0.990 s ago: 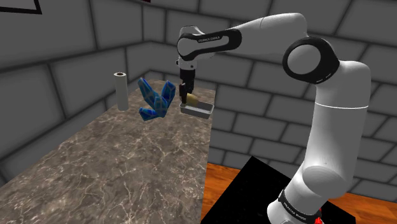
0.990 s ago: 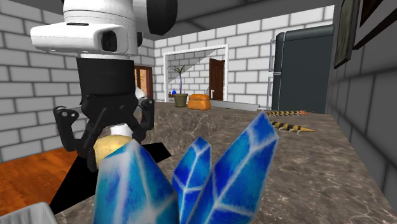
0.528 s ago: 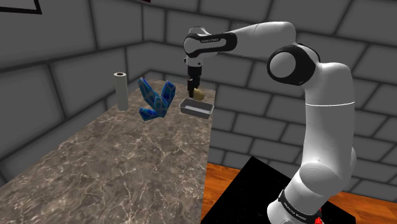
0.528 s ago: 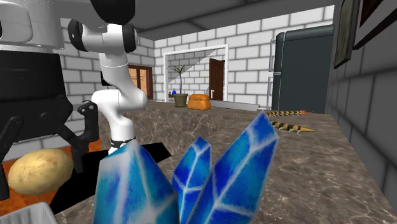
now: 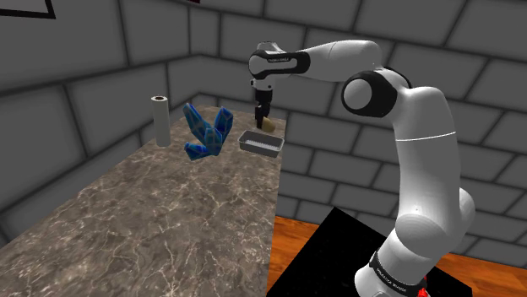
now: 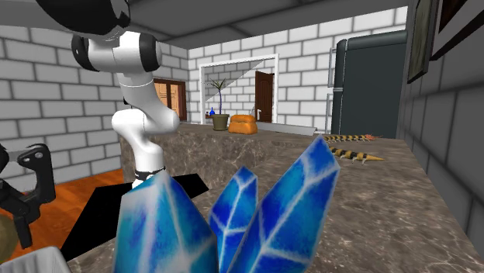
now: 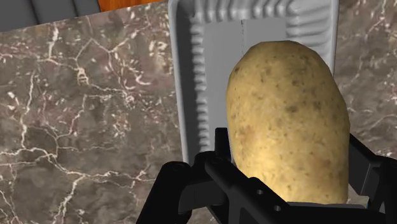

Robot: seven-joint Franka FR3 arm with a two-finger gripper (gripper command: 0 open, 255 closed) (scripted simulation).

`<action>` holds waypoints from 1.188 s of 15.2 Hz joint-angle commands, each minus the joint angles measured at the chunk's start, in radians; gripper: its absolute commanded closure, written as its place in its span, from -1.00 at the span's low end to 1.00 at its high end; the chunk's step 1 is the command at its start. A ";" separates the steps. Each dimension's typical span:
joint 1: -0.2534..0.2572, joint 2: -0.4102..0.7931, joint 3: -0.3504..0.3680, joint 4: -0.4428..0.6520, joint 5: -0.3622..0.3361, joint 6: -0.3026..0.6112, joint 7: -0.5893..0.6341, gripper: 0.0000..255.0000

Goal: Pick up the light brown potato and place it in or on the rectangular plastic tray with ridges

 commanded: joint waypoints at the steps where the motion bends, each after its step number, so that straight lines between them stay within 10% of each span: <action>1: 0.000 0.003 0.000 -0.022 0.000 0.026 0.000 1.00; 16: 0.000 0.019 0.000 -0.095 -0.001 0.114 0.002 1.00; 17: 0.000 0.019 0.000 -0.095 -0.001 0.114 0.002 -1.00; 18: 0.000 0.019 0.000 -0.095 -0.001 0.114 0.002 -1.00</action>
